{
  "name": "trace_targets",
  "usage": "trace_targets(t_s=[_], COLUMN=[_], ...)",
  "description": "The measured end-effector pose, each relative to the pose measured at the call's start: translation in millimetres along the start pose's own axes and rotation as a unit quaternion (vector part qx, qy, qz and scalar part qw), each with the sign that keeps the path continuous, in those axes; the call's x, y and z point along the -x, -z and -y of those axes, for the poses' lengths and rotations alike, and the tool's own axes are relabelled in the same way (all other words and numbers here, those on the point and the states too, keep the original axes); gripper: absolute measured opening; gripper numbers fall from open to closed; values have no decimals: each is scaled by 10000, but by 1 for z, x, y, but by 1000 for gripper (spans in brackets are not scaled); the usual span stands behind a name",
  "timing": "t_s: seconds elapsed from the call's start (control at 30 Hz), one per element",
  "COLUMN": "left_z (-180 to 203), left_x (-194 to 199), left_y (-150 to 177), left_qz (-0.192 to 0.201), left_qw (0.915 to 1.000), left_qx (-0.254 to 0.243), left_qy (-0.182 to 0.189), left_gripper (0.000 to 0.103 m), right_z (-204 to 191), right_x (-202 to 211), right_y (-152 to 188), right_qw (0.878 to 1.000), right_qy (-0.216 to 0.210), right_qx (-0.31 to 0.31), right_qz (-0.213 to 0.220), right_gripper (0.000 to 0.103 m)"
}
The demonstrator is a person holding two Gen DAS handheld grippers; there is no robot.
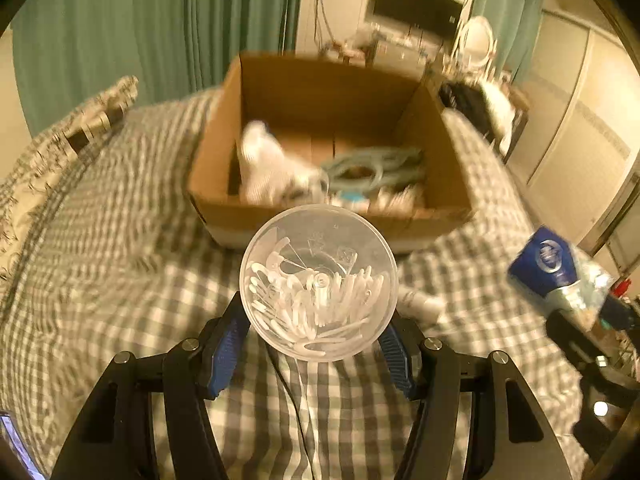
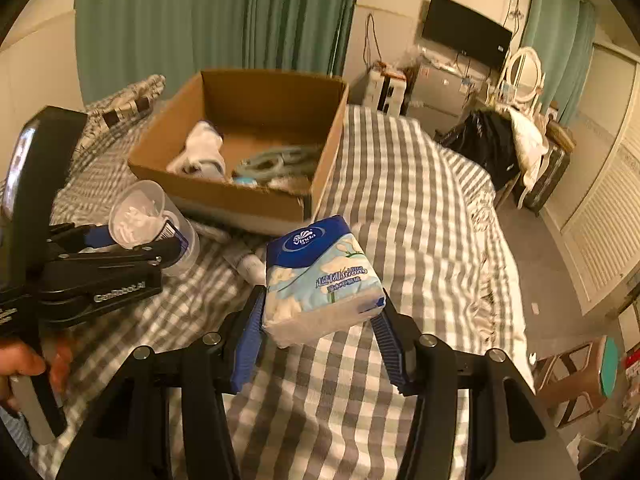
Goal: Organize objects
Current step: 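Lower the cup and tissue pack into the box and open both grippers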
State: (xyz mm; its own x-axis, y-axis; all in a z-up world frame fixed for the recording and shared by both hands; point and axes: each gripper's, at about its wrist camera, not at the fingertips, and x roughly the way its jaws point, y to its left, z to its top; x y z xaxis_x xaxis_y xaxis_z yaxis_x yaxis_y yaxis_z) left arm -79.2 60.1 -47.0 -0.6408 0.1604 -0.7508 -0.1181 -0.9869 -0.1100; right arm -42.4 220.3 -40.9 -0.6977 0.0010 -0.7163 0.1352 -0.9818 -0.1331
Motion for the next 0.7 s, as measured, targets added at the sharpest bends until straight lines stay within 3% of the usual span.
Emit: trace_targets(t_s=[0.33,0.7], left_z=[-14,-32], left_x=[61,11], left_y=[-61,-125], left_qz=[847,877], left_qw=[9963,9960], left_qx=[-113,-148], left_qy=[126,44], left_gripper=[63,63], right_z=[-15,-27], right_x=[51,16], right_y=[-49,-127], right_qw=[9975,9950], right_qy=[55,-42], right_qx=[275,323], right_qz=[648,948], right_gripper=[51,51])
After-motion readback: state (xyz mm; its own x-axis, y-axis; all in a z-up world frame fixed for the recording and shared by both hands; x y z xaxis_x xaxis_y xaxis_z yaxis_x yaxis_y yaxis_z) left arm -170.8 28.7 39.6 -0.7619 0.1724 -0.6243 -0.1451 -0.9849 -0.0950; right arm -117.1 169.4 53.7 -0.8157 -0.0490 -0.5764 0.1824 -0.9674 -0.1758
